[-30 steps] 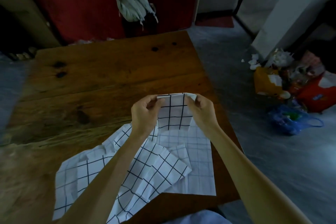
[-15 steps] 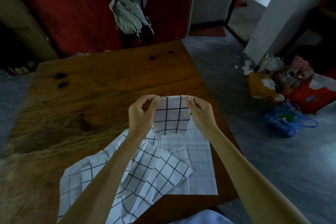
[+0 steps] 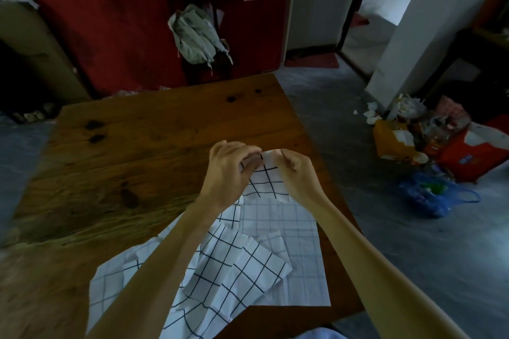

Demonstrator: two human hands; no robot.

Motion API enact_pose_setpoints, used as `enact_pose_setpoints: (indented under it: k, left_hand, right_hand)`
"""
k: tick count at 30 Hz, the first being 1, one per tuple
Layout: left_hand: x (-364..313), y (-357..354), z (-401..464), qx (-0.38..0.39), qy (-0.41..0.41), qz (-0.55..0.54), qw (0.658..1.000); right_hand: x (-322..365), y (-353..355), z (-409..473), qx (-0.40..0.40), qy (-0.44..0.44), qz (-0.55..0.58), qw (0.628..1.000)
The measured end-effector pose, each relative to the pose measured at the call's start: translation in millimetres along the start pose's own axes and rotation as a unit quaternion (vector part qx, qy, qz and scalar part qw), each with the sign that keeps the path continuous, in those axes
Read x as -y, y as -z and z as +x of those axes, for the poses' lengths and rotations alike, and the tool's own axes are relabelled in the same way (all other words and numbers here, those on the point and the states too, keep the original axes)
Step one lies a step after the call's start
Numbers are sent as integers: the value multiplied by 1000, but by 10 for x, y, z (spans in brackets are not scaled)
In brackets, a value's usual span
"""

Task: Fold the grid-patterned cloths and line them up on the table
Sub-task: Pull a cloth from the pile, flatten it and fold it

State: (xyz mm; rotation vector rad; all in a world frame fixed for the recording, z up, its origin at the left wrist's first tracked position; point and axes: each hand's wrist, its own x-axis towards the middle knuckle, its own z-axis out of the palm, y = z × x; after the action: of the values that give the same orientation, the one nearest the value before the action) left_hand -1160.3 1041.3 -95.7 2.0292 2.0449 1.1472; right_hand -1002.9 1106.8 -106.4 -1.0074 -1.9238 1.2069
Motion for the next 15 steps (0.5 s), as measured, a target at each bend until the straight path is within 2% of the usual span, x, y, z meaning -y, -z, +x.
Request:
enact_pose_setpoints:
  k: [6,11,15]
  left_hand:
    - [3,78,65,-39,8,-70,997]
    - [31,65,39,-9,22,-92,995]
    - [-112,94,95,50,21,-114,992]
  right_hand:
    - [-11,44,21,0,18,-47,999]
    - [-50,74,-38,-15,36,-80,996]
    - [0,91,-22,6,96,-147,984]
